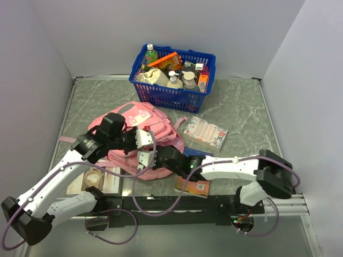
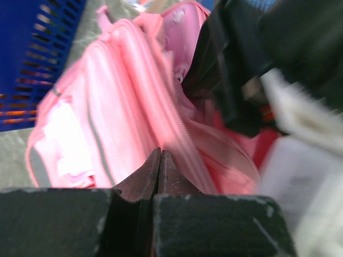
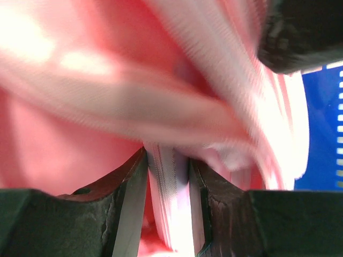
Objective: Pack the student bag
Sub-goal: Pick up the stationery from the student bag, then place the stationery in the student bag.
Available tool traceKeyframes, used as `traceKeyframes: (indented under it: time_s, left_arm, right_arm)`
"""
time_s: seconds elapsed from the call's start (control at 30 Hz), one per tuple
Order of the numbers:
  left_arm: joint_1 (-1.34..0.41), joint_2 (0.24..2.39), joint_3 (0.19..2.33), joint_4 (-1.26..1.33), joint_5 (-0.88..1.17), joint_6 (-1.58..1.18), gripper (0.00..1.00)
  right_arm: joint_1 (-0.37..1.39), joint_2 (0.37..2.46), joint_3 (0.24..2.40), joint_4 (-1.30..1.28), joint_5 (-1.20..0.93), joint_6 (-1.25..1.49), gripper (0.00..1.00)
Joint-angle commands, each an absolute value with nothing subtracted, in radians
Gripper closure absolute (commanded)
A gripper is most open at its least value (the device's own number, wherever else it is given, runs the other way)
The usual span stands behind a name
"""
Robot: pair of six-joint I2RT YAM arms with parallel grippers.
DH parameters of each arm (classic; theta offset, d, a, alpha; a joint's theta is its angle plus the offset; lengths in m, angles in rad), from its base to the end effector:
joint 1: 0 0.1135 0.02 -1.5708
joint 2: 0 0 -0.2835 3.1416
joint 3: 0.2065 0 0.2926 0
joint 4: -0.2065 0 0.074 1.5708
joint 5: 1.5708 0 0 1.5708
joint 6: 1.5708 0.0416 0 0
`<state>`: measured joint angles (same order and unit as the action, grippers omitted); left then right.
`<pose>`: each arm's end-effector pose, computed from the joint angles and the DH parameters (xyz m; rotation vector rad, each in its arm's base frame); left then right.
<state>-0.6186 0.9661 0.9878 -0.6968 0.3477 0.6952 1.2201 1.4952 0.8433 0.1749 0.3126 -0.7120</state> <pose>0.1809 -0.1462 0.3422 1.4992 1.6384 -0.3477 0.1369 0.3370 0.2180 -1.5467 1.3038 0.0010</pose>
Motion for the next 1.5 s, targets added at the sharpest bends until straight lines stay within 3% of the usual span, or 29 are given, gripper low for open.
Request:
traceKeyframes:
  time_s: [0.0, 0.5, 0.77, 0.9, 1.07, 1.13, 1.17, 1.2, 1.27, 1.37, 1.47]
  left_arm:
    - [-0.611, 0.983, 1.008, -0.752, 0.377, 0.704, 0.99]
    - [-0.526, 0.971, 0.977, -0.578, 0.227, 0.647, 0.99]
    - [-0.494, 0.937, 1.006, -0.612, 0.293, 0.643, 0.99]
    - [-0.495, 0.943, 1.069, -0.618, 0.324, 0.609, 0.99]
    - [-0.495, 0.989, 1.134, -0.898, 0.455, 0.769, 0.99]
    - [-0.495, 1.000, 1.095, -0.995, 0.437, 0.822, 0.90]
    - [-0.495, 1.002, 1.053, -1.014, 0.428, 0.859, 0.76]
    - [-0.495, 0.997, 1.033, -1.025, 0.416, 0.871, 0.57]
    - [-0.495, 0.974, 0.970, -0.997, 0.407, 0.885, 0.45]
    - [-0.495, 0.919, 0.892, -0.936, 0.397, 0.905, 0.36]
    - [-0.494, 0.937, 0.873, -0.946, 0.387, 0.928, 0.36]
  right_arm:
    - [1.264, 1.284, 0.848, 0.134, 0.376, -0.753, 0.87]
    - [1.387, 1.055, 0.807, -0.041, 0.455, -0.759, 0.87]
    - [1.408, 0.968, 0.749, -0.039, 0.574, -0.787, 0.86]
    - [1.408, 1.043, 0.776, -0.003, 0.542, -0.815, 0.86]
    - [1.407, 1.085, 0.769, 0.038, 0.523, -0.782, 0.86]
    - [1.404, 1.059, 0.726, 0.069, 0.525, -0.769, 0.87]
    - [1.402, 1.052, 0.718, 0.074, 0.528, -0.761, 0.87]
    - [1.398, 1.048, 0.710, 0.072, 0.537, -0.752, 0.87]
    - [1.401, 1.029, 0.698, 0.074, 0.552, -0.736, 0.87]
    - [1.399, 0.991, 0.667, 0.074, 0.574, -0.710, 0.88]
    - [1.399, 0.948, 0.638, 0.071, 0.591, -0.678, 0.88]
